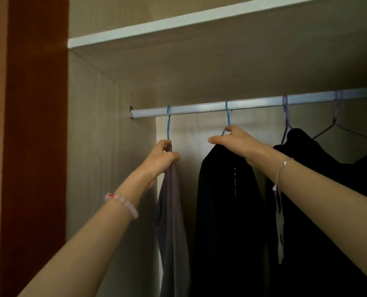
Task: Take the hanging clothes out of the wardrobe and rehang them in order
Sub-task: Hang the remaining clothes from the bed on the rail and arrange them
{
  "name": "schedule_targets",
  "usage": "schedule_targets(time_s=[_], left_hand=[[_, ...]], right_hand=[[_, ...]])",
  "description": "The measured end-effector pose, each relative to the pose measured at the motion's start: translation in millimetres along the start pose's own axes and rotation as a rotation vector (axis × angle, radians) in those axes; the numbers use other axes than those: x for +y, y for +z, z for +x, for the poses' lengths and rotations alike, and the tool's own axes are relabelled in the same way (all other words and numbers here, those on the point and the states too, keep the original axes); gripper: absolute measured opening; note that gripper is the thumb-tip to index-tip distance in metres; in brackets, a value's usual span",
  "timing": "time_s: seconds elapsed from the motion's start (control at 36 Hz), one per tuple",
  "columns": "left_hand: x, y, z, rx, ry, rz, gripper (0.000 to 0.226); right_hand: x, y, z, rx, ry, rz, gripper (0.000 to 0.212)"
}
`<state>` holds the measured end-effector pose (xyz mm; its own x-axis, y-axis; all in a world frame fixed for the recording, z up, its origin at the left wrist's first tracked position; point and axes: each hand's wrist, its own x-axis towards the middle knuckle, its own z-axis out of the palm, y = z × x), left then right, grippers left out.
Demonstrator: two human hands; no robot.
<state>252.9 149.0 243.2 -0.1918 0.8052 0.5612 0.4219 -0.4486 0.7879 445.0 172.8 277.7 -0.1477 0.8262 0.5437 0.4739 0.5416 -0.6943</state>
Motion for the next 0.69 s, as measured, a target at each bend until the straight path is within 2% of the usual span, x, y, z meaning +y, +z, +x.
schedule_targets(time_s=[0.08, 0.31, 0.53, 0.61, 0.69], left_hand=[[-6.8, -2.3, 1.5, -0.019, -0.004, -0.022, 0.052], [-16.4, -3.5, 3.8, 0.001, 0.009, -0.104, 0.046], [-19.0, 1.2, 5.3, 0.017, 0.028, -0.146, 0.045], [-18.7, 3.6, 5.6, 0.003, 0.033, -0.142, 0.047], [-18.2, 5.3, 5.5, -0.005, 0.037, -0.123, 0.048]], right_hand=[[5.0, 2.7, 0.9, -0.010, 0.051, 0.010, 0.065], [18.1, 5.9, 7.6, 0.032, 0.086, 0.090, 0.075], [14.6, 19.2, 18.9, 0.031, 0.178, 0.126, 0.104], [7.4, 26.9, 22.0, 0.023, 0.216, 0.163, 0.099], [2.8, 33.2, 26.0, 0.023, 0.252, 0.195, 0.079]])
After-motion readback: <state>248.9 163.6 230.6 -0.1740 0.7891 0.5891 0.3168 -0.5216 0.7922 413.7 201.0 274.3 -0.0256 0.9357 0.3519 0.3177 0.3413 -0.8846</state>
